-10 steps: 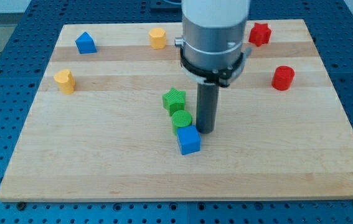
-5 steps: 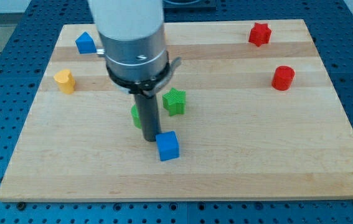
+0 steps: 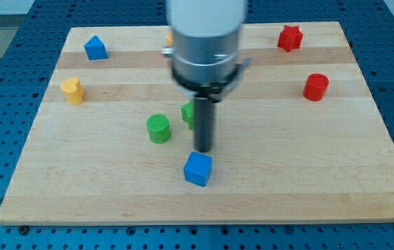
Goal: Place blue cube towards the bottom right of the board
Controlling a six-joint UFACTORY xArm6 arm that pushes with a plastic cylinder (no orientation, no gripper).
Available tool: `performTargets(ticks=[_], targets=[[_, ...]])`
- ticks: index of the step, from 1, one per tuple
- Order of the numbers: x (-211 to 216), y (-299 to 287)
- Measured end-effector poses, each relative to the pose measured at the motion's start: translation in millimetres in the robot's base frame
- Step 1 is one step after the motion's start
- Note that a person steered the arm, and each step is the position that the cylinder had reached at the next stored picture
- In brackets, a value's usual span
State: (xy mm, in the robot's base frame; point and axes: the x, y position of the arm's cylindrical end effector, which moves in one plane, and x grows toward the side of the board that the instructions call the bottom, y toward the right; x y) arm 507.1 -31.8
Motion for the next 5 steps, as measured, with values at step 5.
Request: performTargets(ticks=[5], targets=[[72.7, 155.1]])
